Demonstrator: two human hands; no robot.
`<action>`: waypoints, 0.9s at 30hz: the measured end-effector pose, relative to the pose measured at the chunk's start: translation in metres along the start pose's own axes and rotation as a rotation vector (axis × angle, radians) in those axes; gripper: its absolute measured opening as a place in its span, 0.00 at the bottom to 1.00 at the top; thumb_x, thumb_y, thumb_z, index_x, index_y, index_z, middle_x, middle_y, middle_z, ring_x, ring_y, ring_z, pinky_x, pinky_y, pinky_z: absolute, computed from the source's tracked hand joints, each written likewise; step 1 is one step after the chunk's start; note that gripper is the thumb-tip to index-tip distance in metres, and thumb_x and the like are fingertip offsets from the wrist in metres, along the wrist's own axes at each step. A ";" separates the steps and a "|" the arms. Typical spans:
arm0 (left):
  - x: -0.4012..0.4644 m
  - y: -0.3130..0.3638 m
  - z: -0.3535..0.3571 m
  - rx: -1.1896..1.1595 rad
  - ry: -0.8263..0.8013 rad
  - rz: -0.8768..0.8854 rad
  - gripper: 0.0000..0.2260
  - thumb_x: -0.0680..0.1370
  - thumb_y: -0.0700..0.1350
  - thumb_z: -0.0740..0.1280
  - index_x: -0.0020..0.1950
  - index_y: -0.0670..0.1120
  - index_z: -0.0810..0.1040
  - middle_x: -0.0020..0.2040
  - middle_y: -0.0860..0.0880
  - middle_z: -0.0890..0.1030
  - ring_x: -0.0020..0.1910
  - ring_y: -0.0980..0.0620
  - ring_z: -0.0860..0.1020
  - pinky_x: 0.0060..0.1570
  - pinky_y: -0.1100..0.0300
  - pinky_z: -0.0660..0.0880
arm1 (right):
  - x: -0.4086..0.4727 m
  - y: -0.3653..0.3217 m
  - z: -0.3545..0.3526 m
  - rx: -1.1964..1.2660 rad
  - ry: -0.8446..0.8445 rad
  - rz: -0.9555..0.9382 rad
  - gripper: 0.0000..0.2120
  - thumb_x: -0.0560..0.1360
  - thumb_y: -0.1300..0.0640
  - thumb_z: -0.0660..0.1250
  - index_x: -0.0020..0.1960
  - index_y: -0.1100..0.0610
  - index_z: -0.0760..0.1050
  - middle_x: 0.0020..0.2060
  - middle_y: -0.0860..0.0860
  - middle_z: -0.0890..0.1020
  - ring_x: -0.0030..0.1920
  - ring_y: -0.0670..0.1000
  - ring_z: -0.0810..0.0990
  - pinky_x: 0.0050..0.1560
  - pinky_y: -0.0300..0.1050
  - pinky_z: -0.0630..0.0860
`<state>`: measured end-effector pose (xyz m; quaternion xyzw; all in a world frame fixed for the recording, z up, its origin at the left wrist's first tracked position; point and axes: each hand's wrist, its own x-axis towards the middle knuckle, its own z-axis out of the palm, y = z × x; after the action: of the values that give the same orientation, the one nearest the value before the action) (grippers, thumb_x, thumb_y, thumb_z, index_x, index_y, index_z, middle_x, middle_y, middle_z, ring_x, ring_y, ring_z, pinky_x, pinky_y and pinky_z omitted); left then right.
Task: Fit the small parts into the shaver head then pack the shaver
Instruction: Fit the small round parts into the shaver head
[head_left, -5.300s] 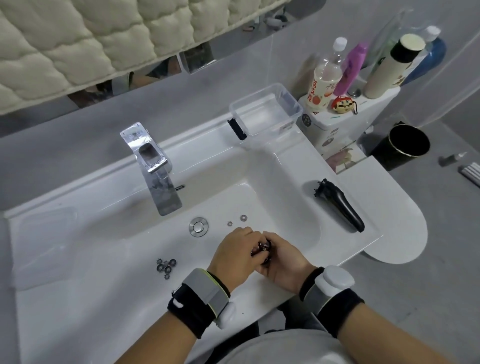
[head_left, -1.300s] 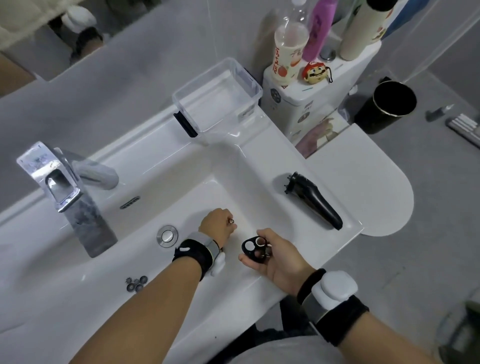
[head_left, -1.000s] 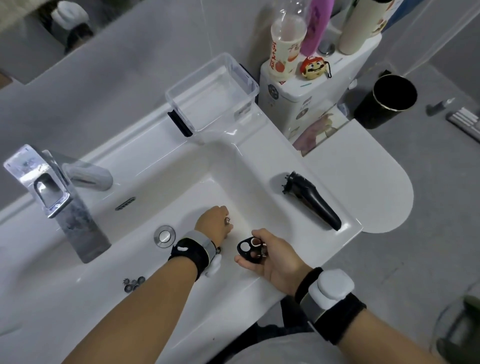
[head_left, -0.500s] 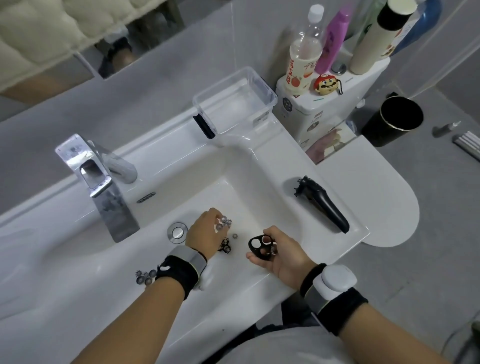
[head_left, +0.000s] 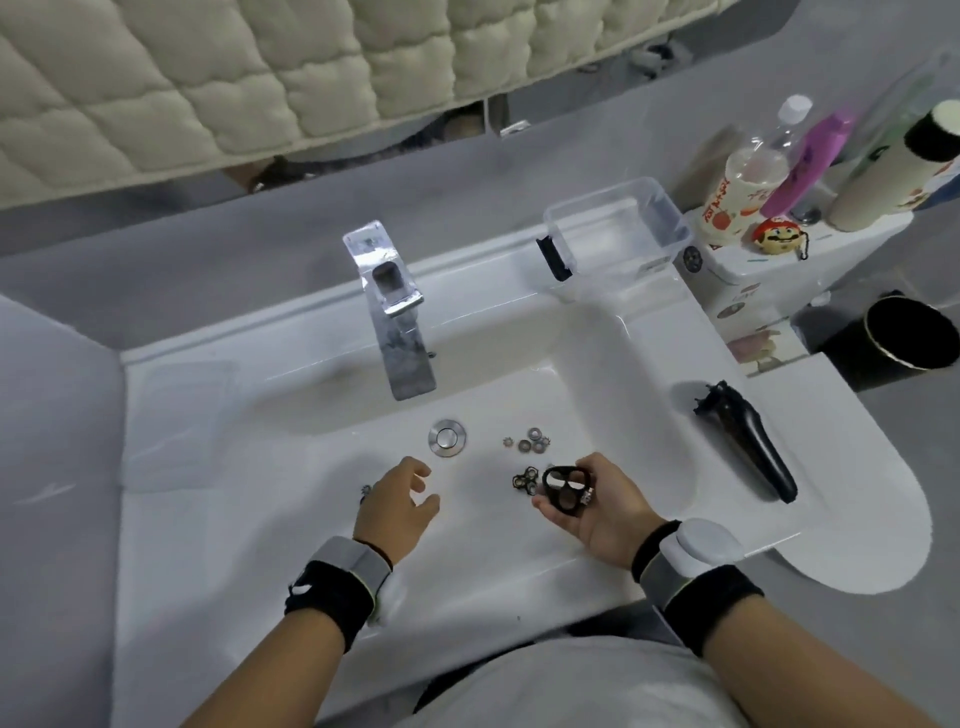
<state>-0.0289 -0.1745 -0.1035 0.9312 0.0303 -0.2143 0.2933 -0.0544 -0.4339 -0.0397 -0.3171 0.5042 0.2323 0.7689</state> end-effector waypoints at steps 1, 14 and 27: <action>-0.003 -0.009 -0.004 -0.009 0.000 -0.029 0.13 0.73 0.46 0.71 0.56 0.49 0.73 0.46 0.52 0.77 0.40 0.51 0.75 0.46 0.57 0.73 | 0.002 0.003 0.002 0.010 -0.026 0.009 0.11 0.80 0.59 0.58 0.44 0.65 0.72 0.47 0.67 0.79 0.44 0.65 0.82 0.42 0.54 0.85; 0.000 -0.089 -0.010 0.047 -0.082 -0.385 0.18 0.74 0.50 0.69 0.60 0.46 0.71 0.56 0.43 0.77 0.48 0.45 0.76 0.46 0.59 0.70 | 0.001 0.034 0.021 -0.044 -0.113 0.067 0.13 0.83 0.56 0.56 0.54 0.64 0.75 0.47 0.65 0.79 0.48 0.64 0.80 0.48 0.55 0.83; 0.029 -0.074 0.004 0.352 -0.091 -0.373 0.17 0.77 0.54 0.62 0.59 0.44 0.73 0.58 0.43 0.76 0.56 0.42 0.77 0.54 0.52 0.75 | -0.012 0.043 0.014 -0.089 -0.164 0.066 0.12 0.81 0.58 0.59 0.52 0.64 0.78 0.48 0.67 0.82 0.47 0.66 0.82 0.53 0.56 0.80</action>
<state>-0.0172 -0.1173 -0.1579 0.9356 0.1506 -0.3083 0.0834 -0.0791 -0.3946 -0.0351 -0.3142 0.4388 0.3050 0.7847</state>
